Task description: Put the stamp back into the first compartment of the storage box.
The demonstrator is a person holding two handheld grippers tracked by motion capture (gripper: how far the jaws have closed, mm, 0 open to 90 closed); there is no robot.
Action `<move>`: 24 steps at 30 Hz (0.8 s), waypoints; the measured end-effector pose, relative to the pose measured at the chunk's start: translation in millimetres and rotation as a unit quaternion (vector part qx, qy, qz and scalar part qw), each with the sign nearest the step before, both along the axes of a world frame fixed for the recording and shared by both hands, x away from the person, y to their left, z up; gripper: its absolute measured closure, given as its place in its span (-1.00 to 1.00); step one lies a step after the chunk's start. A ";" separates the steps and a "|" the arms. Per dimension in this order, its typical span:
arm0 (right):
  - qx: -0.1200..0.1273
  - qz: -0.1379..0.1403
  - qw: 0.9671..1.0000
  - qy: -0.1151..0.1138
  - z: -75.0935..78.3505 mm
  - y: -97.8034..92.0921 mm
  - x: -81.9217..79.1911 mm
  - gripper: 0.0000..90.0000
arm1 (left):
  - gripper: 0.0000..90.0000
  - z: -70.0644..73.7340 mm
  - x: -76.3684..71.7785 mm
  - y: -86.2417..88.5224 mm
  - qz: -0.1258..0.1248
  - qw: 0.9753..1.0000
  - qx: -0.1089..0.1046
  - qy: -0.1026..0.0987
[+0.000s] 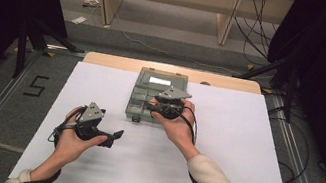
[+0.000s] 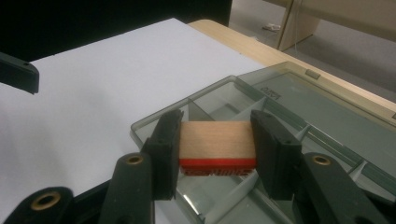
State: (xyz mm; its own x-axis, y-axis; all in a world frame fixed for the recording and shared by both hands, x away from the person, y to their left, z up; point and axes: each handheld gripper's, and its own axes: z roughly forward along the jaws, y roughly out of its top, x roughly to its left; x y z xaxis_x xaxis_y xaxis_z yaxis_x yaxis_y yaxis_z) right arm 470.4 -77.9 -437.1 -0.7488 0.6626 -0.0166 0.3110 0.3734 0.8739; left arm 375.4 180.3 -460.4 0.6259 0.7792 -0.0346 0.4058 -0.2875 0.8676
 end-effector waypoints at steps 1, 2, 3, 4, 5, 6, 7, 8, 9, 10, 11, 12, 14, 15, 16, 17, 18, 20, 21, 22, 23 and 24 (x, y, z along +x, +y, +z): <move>0.000 -0.001 1.000 0.001 0.1 0.3 0.6 0.25 | -1.00 0.0 -0.1 0.0 0.000 1.000 -0.001 0.000; 0.000 -0.001 1.000 0.000 0.0 0.8 1.7 0.25 | -1.00 0.0 0.0 0.1 0.000 1.000 -0.001 0.000; 0.000 -0.002 1.000 0.000 0.1 1.1 2.4 0.24 | -1.00 0.1 0.0 0.1 0.000 1.000 0.000 0.000; -0.001 -0.003 1.000 0.000 0.1 1.4 3.0 0.25 | -1.00 0.0 0.0 0.2 0.000 1.000 -0.001 0.000; -0.001 -0.003 1.000 0.000 0.0 1.7 3.5 0.24 | -1.00 0.0 0.1 0.2 0.000 1.000 -0.001 0.000; -0.002 -0.003 1.000 0.000 -0.1 2.3 4.2 0.25 | -1.00 -0.1 0.0 0.2 0.000 1.000 -0.001 0.001; -0.001 -0.004 1.000 0.001 -0.3 3.0 5.1 0.24 | -1.00 -0.2 0.0 0.2 0.000 1.000 -0.001 0.001; -0.002 -0.005 1.000 0.001 -0.3 3.5 5.7 0.25 | -1.00 -0.1 -0.1 0.1 0.000 1.000 -0.001 0.001; -0.003 -0.005 1.000 0.001 -0.2 4.1 6.5 0.25 | -1.00 0.0 0.0 0.1 0.000 1.000 -0.001 0.000; -0.004 -0.003 1.000 0.002 -0.1 4.5 7.4 0.25 | -1.00 0.2 0.0 0.1 0.000 1.000 -0.001 0.000; -0.004 -0.004 1.000 0.001 -0.2 5.3 8.2 0.24 | -1.00 0.2 0.0 0.1 0.000 1.000 -0.001 0.000; -0.004 -0.004 1.000 0.002 -0.2 6.1 9.0 0.25 | -1.00 0.1 0.0 0.1 0.000 1.000 -0.001 0.000; -0.005 -0.003 1.000 0.002 -0.4 7.9 10.8 0.25 | -1.00 -0.1 -0.1 0.1 0.000 1.000 -0.001 0.001; -0.005 -0.004 1.000 0.003 -0.4 8.8 11.7 0.25 | -1.00 -0.1 0.0 0.1 0.000 1.000 -0.001 0.001; -0.006 -0.004 1.000 0.003 -0.5 9.4 12.4 0.24 | -1.00 -0.1 0.0 0.1 0.000 1.000 -0.001 0.001; -0.007 -0.005 1.000 0.003 -0.6 10.5 13.7 0.25 | -1.00 -0.1 0.0 0.1 0.000 1.000 -0.001 0.001; -0.007 -0.005 1.000 0.003 -0.8 11.1 14.6 0.24 | -1.00 -0.2 0.1 0.2 -0.001 1.000 0.000 0.001; -0.009 -0.006 1.000 0.004 -1.2 12.8 16.9 0.25 | -1.00 -0.3 0.0 0.2 -0.001 1.000 -0.001 0.001; -0.009 -0.006 1.000 0.005 -1.4 13.8 17.8 0.25 | -1.00 -0.3 0.0 0.2 -0.001 1.000 -0.001 0.001; -0.010 -0.006 1.000 0.006 -1.5 14.8 18.8 0.25 | -1.00 -0.3 0.0 0.2 -0.001 1.000 -0.001 0.002; -0.010 -0.006 1.000 0.005 -1.7 15.6 19.7 0.25 | -1.00 -0.3 0.1 0.2 -0.001 1.000 -0.001 0.001; -0.012 -0.006 1.000 0.006 -1.7 16.7 21.0 0.25 | -1.00 -0.4 0.1 0.2 -0.001 1.000 -0.001 0.002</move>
State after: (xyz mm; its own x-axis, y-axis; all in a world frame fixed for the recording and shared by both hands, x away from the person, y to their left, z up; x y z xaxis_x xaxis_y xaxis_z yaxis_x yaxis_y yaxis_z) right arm 491.4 -61.2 -438.8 -0.7416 0.6704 -0.0230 0.3259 0.3900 0.8612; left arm 375.5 180.4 -460.8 0.6279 0.7774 -0.0375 0.4077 -0.2874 0.8667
